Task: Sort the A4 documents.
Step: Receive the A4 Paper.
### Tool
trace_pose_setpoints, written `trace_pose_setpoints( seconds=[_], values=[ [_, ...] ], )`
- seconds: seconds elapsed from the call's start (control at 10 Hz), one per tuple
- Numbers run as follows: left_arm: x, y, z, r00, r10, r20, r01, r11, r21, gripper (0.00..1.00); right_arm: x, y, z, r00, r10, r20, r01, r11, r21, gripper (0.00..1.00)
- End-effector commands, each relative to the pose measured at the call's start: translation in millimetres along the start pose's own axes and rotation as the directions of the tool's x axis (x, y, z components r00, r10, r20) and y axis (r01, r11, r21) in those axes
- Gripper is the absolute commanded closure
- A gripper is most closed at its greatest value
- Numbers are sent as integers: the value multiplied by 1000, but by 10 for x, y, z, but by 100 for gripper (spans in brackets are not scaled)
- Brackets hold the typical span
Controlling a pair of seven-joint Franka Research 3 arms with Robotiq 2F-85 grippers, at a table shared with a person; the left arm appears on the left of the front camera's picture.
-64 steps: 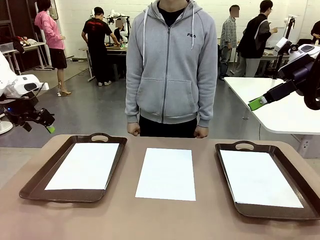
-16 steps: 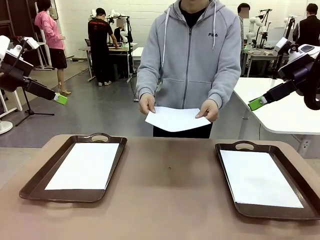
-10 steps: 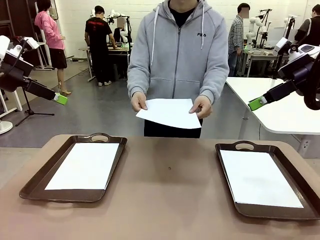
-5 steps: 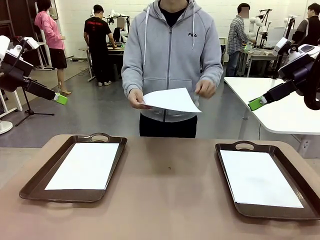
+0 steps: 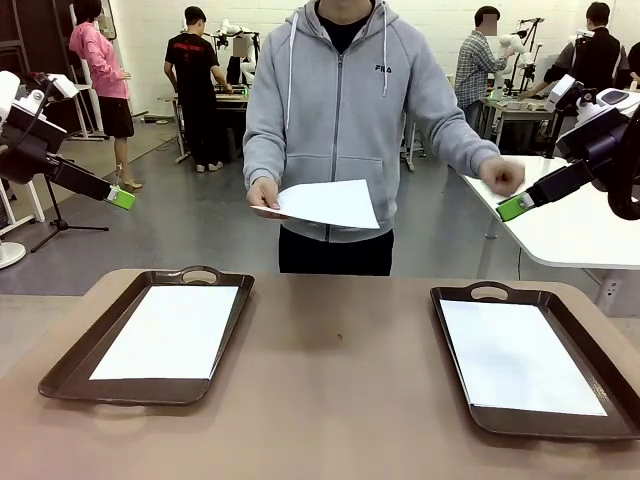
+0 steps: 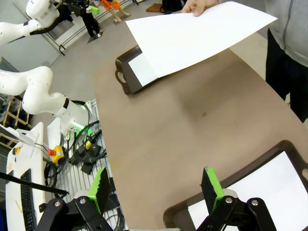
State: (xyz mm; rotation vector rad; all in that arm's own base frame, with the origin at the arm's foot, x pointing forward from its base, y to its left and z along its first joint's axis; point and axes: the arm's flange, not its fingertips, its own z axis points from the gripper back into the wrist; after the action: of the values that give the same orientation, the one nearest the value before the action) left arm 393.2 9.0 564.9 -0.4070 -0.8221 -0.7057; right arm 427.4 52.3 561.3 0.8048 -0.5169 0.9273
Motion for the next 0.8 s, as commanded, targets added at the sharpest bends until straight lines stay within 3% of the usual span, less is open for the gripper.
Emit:
trace_pose_setpoints(
  seconds=[0.0, 0.7],
  values=[
    [-6, 2, -8, 1000, -2, 6, 2, 1000, 12, 0, 7, -4, -6, 1000, 9, 7, -9, 1000, 8, 1],
    [-6, 2, -8, 1000, -2, 6, 2, 1000, 12, 0, 7, -4, -6, 1000, 9, 7, -9, 1000, 8, 1]
  ],
)
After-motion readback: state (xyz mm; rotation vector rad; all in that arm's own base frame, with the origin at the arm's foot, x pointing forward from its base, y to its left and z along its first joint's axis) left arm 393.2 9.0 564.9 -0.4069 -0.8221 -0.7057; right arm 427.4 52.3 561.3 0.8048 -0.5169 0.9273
